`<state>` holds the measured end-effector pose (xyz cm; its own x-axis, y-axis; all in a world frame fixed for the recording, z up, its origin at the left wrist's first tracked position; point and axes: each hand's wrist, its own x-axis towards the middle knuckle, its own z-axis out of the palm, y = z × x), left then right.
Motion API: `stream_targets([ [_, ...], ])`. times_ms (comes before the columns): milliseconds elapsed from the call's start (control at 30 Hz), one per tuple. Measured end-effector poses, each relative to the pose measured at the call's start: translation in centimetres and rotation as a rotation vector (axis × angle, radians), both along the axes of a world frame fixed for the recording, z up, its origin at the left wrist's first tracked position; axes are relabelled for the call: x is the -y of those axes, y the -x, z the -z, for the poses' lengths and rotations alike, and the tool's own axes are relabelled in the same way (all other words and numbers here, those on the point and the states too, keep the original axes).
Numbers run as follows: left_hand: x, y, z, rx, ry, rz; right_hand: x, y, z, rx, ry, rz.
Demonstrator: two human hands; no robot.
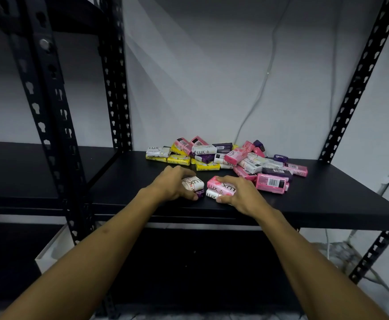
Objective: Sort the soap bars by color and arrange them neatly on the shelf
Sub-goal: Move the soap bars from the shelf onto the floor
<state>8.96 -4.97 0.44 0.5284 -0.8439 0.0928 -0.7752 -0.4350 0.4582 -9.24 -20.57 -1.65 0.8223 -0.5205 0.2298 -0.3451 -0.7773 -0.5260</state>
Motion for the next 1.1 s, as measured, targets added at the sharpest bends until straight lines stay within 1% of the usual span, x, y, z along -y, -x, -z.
stream_targets([
  [167, -1.1, 2.3, 0.4, 0.111, -0.001, -0.037, -1.5, 1.0, 0.6, 0.04, -0.006, 0.042],
  [300, -2.5, 4.5, 0.0, 0.12, 0.05, -0.119, -3.2, 2.4, 0.0, -0.026, 0.068, 0.038],
  [367, -3.6, 5.7, 0.3, 0.085, 0.1, -0.137, -4.4, 3.5, -0.2, -0.024, 0.087, 0.028],
  [433, -5.2, 7.2, 1.1, 0.02, 0.18, -0.149, -6.0, 5.3, 0.5, 0.045, 0.069, 0.019],
  [533, -8.0, 10.4, 3.6, -0.09, 0.29, -0.172, -8.9, 8.7, 3.2, 0.16, -0.043, 0.025],
  [600, -9.7, 12.7, 6.5, -0.194, 0.324, -0.184, -11.0, 10.9, 6.2, 0.198, -0.149, 0.027],
  [667, -11.1, 15.0, 10.2, -0.269, 0.314, -0.203, -12.6, 12.6, 10.4, 0.185, -0.274, 0.036],
  [833, -13.7, 18.8, 20.5, -0.501, 0.151, -0.296, -15.3, 15.2, 20.7, -0.045, -0.474, 0.067],
  [1000, -15.9, 21.7, 29.3, -0.66, -0.015, -0.356, -18.8, 18.2, 29.7, -0.13, -0.622, 0.156],
  [1033, -16.3, 22.2, 31.8, -0.679, -0.04, -0.374, -19.4, 18.8, 31.5, -0.152, -0.651, 0.158],
  [1100, -17.3, 23.4, 36.3, -0.704, -0.098, -0.399, -20.5, 20.0, 35.0, -0.177, -0.652, 0.192],
])
